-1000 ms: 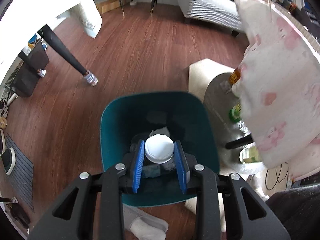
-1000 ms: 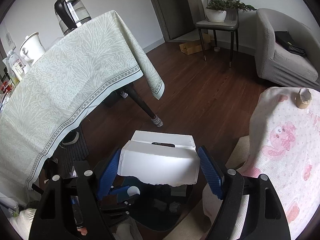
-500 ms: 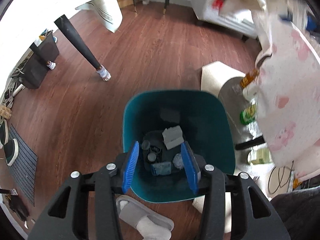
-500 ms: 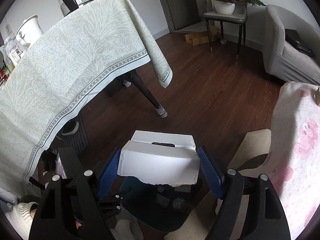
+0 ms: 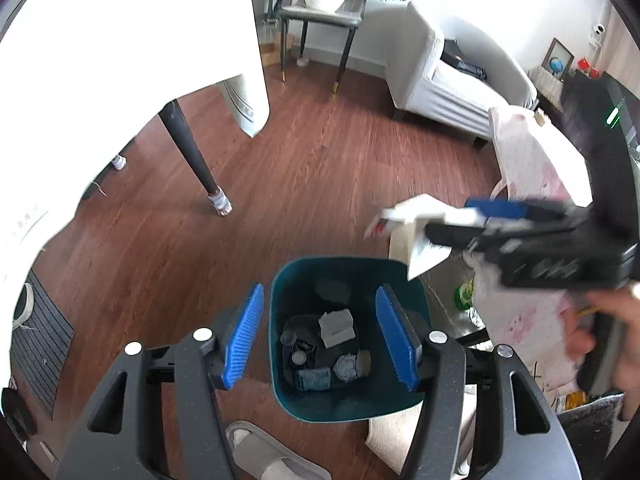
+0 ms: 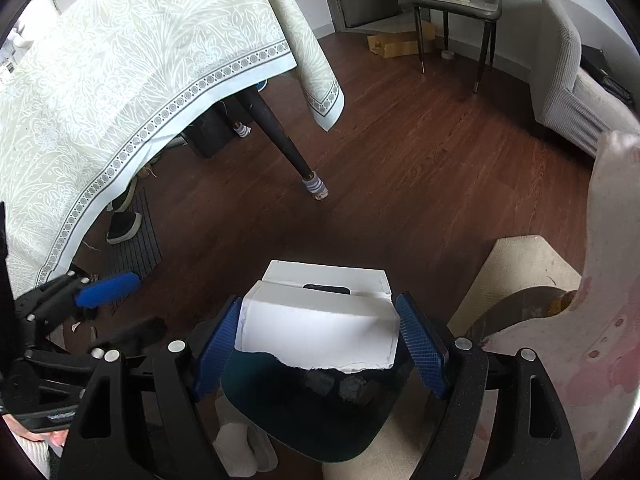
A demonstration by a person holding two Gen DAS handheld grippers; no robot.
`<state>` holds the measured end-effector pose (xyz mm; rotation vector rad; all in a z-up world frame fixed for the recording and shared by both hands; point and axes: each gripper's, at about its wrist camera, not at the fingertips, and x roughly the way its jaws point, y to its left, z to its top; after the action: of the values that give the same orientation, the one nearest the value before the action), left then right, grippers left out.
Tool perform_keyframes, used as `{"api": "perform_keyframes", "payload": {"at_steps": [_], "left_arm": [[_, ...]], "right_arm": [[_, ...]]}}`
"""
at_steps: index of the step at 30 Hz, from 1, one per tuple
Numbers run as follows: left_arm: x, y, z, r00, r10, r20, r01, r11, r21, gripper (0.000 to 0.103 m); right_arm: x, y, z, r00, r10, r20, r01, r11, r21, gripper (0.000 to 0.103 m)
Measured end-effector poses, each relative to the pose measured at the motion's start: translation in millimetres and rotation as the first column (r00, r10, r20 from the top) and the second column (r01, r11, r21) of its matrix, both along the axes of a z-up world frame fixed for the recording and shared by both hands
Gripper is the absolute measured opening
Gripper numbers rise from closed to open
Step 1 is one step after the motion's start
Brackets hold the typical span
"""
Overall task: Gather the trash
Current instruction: 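Open the right tool to drop the white box into the bin, then raise both tools back over the table toward the crumpled foil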
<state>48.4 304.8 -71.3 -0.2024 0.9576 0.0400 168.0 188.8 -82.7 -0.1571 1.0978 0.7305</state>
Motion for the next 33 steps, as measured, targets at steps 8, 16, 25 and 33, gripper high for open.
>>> {"api": "perform_keyframes", "payload": {"at_steps": [8, 16, 25, 33], "left_arm": [[-5.4, 6.0, 37.5, 0.997, 0.021, 0.079, -0.02, 1.0, -0.013, 0.056], [-5.6, 5.6, 62.5, 0.991, 0.041, 0.126, -0.037, 0.999, -0.029, 0.053], [-4.2, -3.5, 82.8, 0.986, 0.036, 0.163, -0.029, 0.998, -0.048, 0.053], [0.3, -28.3, 99.3, 0.978, 0.009, 0.208, -0.004, 1.0, -0.023, 0.053]], "right_arm": [[-2.3, 7.5, -50.3, 0.995, 0.026, -0.096, -0.032, 0.998, -0.061, 0.079], [-23.2, 22.3, -87.2, 0.984, 0.086, -0.154, -0.108, 0.984, -0.139, 0.08], [-32.3, 13.9, -89.2, 0.984, 0.095, -0.151, -0.12, 0.98, -0.161, 0.087], [-35.3, -5.4, -63.5, 0.99, 0.093, -0.109, -0.105, 0.988, -0.112, 0.087]]}}
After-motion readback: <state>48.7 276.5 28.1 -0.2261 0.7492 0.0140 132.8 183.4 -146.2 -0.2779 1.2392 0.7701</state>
